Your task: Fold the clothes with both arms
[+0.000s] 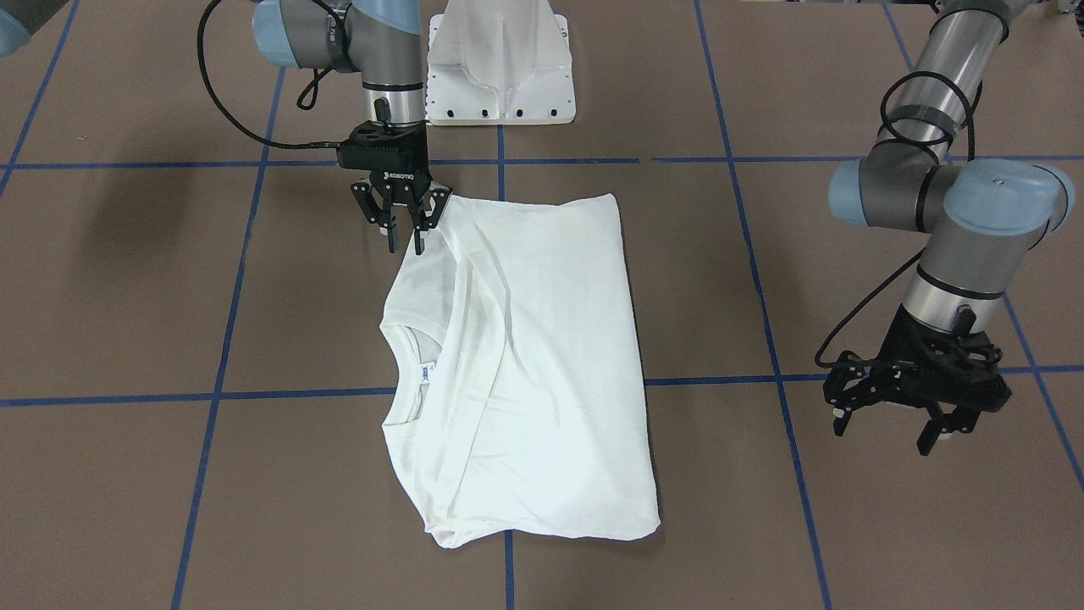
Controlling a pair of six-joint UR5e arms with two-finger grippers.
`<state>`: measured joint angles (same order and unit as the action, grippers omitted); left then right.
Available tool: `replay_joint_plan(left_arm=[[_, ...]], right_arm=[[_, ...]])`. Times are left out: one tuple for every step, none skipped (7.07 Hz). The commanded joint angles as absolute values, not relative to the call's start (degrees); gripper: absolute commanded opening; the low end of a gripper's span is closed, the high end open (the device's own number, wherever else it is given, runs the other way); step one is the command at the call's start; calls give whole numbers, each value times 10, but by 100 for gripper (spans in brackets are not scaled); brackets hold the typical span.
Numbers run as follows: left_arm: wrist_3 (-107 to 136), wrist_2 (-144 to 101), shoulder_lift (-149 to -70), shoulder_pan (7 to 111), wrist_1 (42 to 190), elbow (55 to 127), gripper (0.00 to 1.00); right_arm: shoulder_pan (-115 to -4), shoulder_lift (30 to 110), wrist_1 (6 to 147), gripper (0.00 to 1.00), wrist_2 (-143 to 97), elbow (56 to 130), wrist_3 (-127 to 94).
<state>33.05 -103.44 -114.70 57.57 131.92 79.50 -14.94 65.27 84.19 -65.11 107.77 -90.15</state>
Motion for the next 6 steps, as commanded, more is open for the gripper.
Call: replay_joint_plan(left_arm=[[330, -1034, -1147, 576, 1319, 795, 100], [332, -1034, -1147, 576, 1319, 795, 100], [336, -1034, -1147, 576, 1319, 795, 100], [337, -1034, -1147, 576, 1319, 796, 100], [343, -1034, -1140, 575, 1319, 802, 100], [344, -1034, -1133, 575, 1319, 813, 100]], right_arm=[[-201, 574, 845, 100, -708, 1031, -856], [-215, 487, 838, 96, -711, 934, -851], [-221, 450, 830, 83, -726, 886, -848], [-221, 449, 794, 70, -736, 862, -829], [-221, 449, 747, 62, -737, 829, -815], [-221, 449, 707, 57, -740, 804, -783]])
